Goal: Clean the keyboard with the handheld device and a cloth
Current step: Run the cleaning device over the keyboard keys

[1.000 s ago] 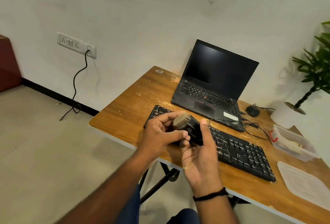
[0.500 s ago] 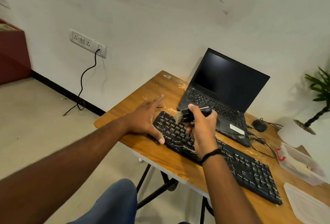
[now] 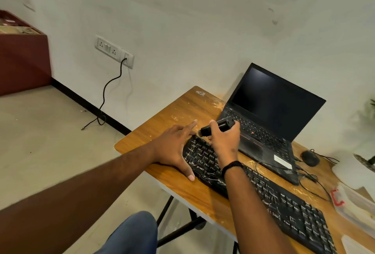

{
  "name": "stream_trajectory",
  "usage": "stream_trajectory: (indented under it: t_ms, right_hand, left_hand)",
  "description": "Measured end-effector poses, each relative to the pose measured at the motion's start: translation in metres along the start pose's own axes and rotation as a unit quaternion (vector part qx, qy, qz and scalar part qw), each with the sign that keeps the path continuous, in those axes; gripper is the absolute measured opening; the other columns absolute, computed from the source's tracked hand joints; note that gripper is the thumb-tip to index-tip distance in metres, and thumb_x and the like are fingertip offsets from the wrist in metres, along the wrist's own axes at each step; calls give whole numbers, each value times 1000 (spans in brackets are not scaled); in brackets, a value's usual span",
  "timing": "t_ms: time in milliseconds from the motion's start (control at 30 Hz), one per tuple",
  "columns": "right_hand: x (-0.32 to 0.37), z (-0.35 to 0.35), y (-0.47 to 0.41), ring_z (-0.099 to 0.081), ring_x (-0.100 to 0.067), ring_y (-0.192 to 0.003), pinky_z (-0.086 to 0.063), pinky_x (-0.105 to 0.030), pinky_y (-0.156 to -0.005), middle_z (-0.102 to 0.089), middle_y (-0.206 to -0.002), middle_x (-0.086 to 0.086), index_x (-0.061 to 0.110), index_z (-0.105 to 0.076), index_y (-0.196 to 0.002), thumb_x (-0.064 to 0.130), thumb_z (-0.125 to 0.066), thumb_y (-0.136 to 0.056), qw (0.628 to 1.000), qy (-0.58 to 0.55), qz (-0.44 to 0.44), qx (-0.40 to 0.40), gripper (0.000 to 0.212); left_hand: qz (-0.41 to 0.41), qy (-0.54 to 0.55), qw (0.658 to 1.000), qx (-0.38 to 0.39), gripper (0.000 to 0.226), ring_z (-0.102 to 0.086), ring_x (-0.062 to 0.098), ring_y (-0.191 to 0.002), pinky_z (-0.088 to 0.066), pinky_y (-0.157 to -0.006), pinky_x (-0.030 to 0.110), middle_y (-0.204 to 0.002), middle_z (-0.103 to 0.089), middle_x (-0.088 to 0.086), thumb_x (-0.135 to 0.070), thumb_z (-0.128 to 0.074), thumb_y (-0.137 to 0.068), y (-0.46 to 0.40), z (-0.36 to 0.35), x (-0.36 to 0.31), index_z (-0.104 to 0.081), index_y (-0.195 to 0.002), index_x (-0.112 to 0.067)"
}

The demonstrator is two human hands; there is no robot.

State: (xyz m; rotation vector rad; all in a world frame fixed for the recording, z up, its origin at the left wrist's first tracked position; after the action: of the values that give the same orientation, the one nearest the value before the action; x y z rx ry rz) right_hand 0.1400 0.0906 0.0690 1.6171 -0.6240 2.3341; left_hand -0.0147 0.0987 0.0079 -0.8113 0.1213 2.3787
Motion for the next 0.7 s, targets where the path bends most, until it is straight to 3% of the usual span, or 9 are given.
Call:
stream_trajectory:
  t_ms: [167, 333, 467, 567, 700]
  right_hand:
    - [-4, -6, 6, -69, -27, -82, -61, -46, -69, -59, -89, 0, 26, -40, -102, 21, -72, -82, 1000, 21, 21, -3, 38]
    - [-5, -11, 5, -68, -38, -84, -58, -42, -64, -62, -89, -7, 28, -46, -91, 26, -70, -80, 997, 38, 40, 57, 26]
    - [-3, -6, 3, -69, -27, -76, -61, -39, -61, -62, -90, -5, 25, -45, -100, 19, -67, -86, 998, 41, 47, 22, 27]
    - [-7, -12, 1, -65, -20, -64, -52, -27, -51, -65, -94, -13, 24, -46, -100, 16, -64, -88, 994, 33, 38, 95, 23]
    - [3, -5, -5, -65, -17, -72, -57, -25, -56, -63, -90, -4, 24, -46, -105, 20, -65, -88, 986, 111, 101, 78, 26]
  left_hand:
    - [2, -2, 1000, -4, 158, -15, 19, -150, -24, -122, 50, -163, -27, -9, -76, -86, -46, -1, 1, 1, 17, -159, -34]
    - [2, -1, 1000, -6, 157, -16, 18, -150, -26, -122, 49, -163, -28, -9, -74, -88, -48, -2, 1, 1, 15, -159, -33]
    - [4, 1, 1000, -4, 158, -16, 19, -150, -25, -122, 50, -163, -28, -10, -76, -87, -45, -3, 0, 2, 14, -159, -35]
    - [7, -3, 1000, -4, 158, -17, 20, -150, -26, -122, 50, -164, -27, -8, -77, -87, -44, -3, 0, 3, 14, -159, -35]
    - [7, -4, 1000, -7, 157, -18, 18, -149, -25, -122, 48, -163, -29, -11, -75, -88, -46, -4, 0, 3, 12, -160, -34]
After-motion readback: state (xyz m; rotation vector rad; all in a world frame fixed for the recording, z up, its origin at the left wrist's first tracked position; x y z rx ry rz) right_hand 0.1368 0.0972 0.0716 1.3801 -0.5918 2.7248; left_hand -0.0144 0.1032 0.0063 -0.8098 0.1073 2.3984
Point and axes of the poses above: each hand's wrist, its own y-axis away from the middle knuckle, its own z-axis out of the back of the hand, x = y × z, the point moved 7 cm from there along -y, towards the middle knuckle
